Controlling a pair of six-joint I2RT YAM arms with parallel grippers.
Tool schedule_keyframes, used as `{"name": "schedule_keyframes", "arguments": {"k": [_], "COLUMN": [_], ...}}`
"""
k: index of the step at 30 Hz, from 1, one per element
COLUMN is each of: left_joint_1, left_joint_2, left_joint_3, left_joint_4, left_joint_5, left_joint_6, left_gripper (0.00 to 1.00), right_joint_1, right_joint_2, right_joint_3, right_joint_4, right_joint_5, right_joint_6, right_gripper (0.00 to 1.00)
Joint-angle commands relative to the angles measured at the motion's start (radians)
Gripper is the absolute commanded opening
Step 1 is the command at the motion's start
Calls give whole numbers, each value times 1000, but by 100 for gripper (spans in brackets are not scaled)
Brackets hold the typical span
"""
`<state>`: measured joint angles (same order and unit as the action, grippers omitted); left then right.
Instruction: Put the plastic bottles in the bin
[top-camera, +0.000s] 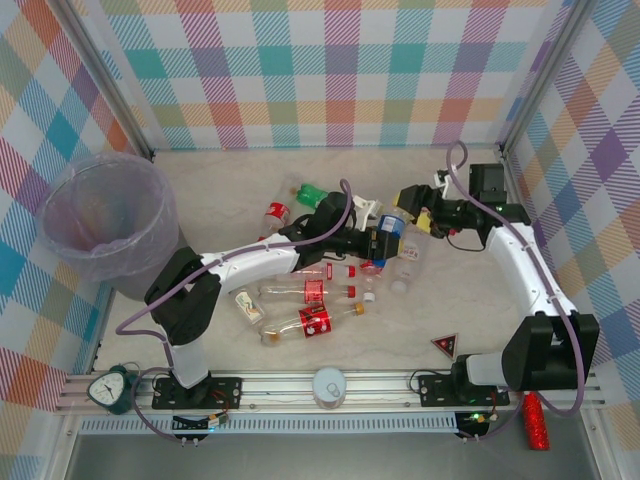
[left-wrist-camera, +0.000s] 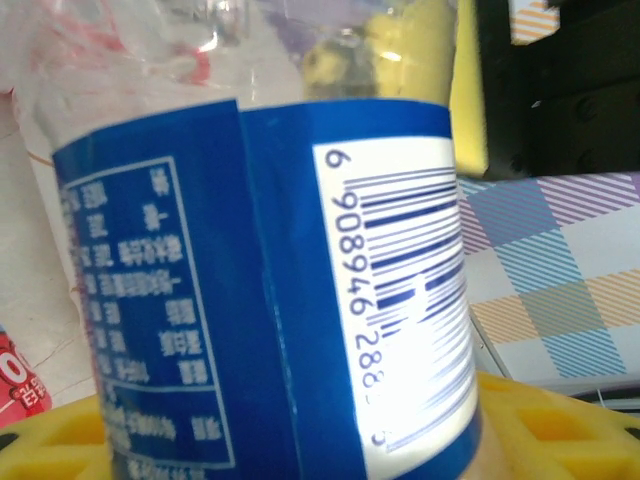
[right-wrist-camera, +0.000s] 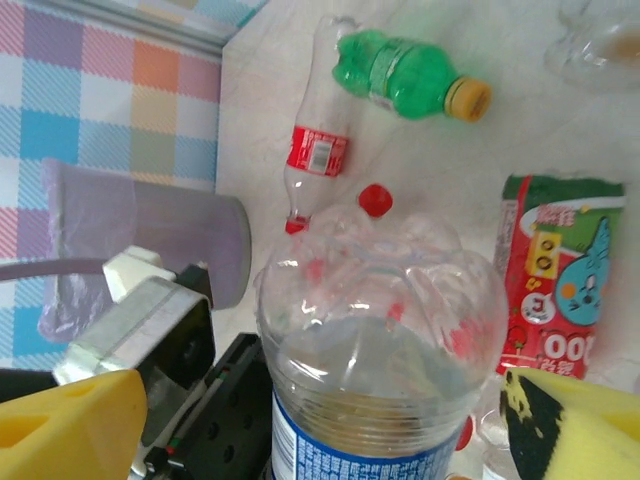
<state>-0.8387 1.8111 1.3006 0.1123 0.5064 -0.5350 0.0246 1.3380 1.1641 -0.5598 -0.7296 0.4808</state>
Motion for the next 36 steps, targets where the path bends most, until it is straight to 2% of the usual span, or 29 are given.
{"name": "schedule_keyframes", "arguments": {"k": [1, 4, 7, 9, 13, 16, 20, 22, 25, 27, 32, 34, 36], "left_joint_1": [19, 43, 73, 88, 131, 179, 272, 346, 476, 580, 943, 1038, 1094], "left_joint_2": [-34, -64, -101, -131, -200, -253, -346, -399, -474, -538, -562, -531, -495], "left_joint_3": [39, 60, 121, 173, 271, 325, 406, 438, 501, 487, 506, 513, 512], "left_joint_4": [-42, -113, -248, -364, -605, -730, -894, -973, -1133, -1164, -1218, -1230, -1239], "left_joint_5": [-5, -24, -66, -105, -213, -275, -385, -433, -511, -562, -470, -447, -482], "left_joint_6": [12, 38, 61, 78, 94, 93, 116, 114, 146, 176, 245, 274, 306], "left_gripper": [49, 47, 41, 37, 25, 18, 10, 0, 0, 0, 0, 0, 0], "right_joint_1": [-50, -65, -59, -28, 43, 51, 54, 54, 54, 54, 68, 72, 72], "right_joint_2": [-22, -15, -18, -24, -46, -40, -24, -17, 2, 25, 58, 51, 38], "right_joint_3": [70, 115, 82, 56, -20, -65, -21, 5, 26, 42, 78, 77, 72], "right_joint_4": [-72, -34, 163, 280, 318, 331, 256, 221, 194, 186, 179, 178, 167], "right_joint_5": [53, 123, 137, 152, 268, 244, 212, 213, 189, 154, 113, 116, 132], "right_joint_6": [-42, 19, 184, 241, 216, 196, 121, 84, 50, 34, 16, 13, 9], "right_gripper": [94, 96, 97, 97, 97, 97, 97, 97, 97, 97, 97, 97, 97]}}
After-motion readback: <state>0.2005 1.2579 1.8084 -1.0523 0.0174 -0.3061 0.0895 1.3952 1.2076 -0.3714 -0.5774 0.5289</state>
